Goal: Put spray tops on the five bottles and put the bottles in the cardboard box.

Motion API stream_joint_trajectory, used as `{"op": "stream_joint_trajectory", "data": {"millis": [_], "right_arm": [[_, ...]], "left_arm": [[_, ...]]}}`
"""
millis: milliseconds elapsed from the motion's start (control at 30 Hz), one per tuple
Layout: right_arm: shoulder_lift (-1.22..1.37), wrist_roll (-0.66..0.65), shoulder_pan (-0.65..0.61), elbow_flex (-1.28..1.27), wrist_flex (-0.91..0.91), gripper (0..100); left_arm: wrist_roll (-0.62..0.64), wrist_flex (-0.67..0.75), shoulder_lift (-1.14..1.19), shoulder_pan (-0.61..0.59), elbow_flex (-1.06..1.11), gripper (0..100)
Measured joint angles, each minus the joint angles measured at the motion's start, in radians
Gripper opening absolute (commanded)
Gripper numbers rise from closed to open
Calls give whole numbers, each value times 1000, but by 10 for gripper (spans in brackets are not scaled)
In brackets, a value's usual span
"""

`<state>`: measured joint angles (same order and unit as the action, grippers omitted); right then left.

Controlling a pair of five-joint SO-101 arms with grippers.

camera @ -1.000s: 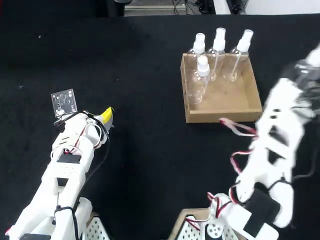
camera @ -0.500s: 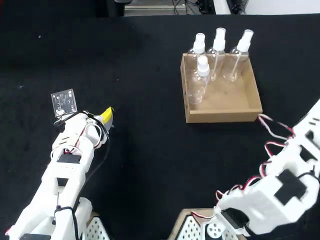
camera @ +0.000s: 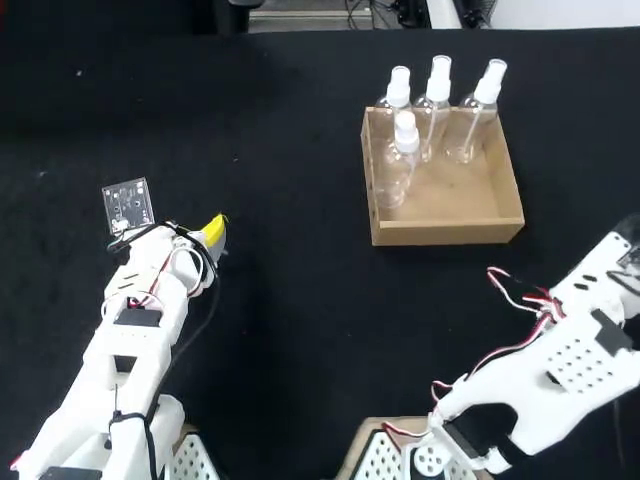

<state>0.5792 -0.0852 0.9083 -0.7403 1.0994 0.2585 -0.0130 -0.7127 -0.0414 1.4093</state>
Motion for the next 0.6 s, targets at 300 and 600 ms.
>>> {"op": "stream_joint_trajectory", "data": {"millis": [300, 600], "right_arm": [[144, -25, 17, 48, 212, 12], [144, -60, 17, 48, 221, 12]], "left_arm": [[0, 0, 0, 0, 0, 238], [0, 0, 0, 0, 0, 238]]}}
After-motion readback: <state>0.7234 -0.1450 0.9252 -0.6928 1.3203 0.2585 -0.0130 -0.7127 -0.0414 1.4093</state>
